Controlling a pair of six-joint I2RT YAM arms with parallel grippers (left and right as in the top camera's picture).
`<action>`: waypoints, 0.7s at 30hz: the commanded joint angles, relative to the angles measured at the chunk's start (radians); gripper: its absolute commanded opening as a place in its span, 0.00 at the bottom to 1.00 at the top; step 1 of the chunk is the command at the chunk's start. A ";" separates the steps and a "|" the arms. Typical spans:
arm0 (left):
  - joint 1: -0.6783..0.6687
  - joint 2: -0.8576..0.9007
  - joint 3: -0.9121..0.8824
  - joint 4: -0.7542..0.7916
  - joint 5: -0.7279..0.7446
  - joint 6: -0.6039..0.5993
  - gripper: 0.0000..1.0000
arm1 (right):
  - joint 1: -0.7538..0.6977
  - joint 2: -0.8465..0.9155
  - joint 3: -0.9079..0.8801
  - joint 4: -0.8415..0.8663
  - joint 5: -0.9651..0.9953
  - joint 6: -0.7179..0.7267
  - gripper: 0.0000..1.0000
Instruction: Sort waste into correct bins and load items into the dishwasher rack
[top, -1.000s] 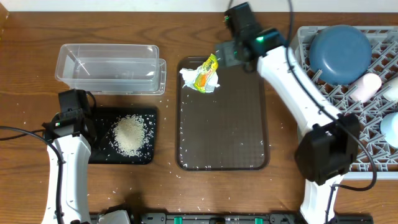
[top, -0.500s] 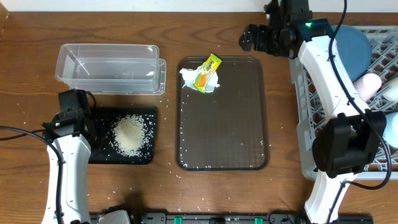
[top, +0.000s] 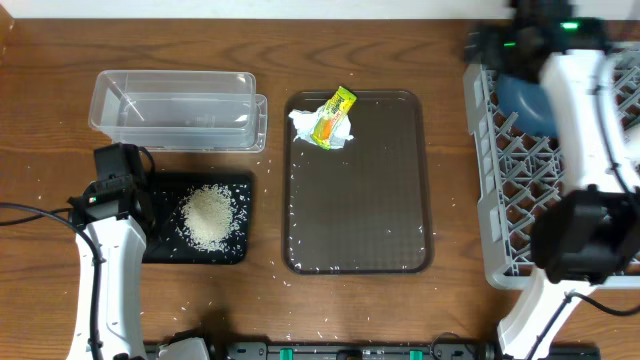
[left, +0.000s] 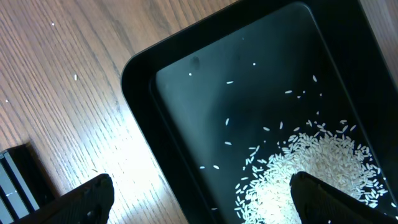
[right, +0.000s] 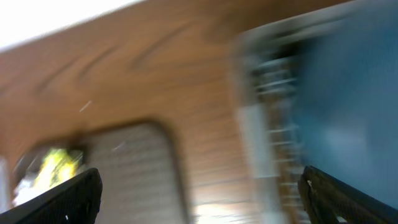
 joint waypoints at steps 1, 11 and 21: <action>0.003 0.006 0.002 -0.004 -0.005 -0.010 0.93 | -0.100 -0.048 0.025 -0.029 0.051 0.010 0.99; 0.003 0.006 0.002 -0.004 -0.027 -0.009 0.93 | -0.270 -0.047 0.016 -0.053 0.051 0.010 0.99; 0.003 0.006 0.002 0.004 0.143 -0.032 0.93 | -0.300 -0.047 0.016 -0.053 0.051 0.010 0.99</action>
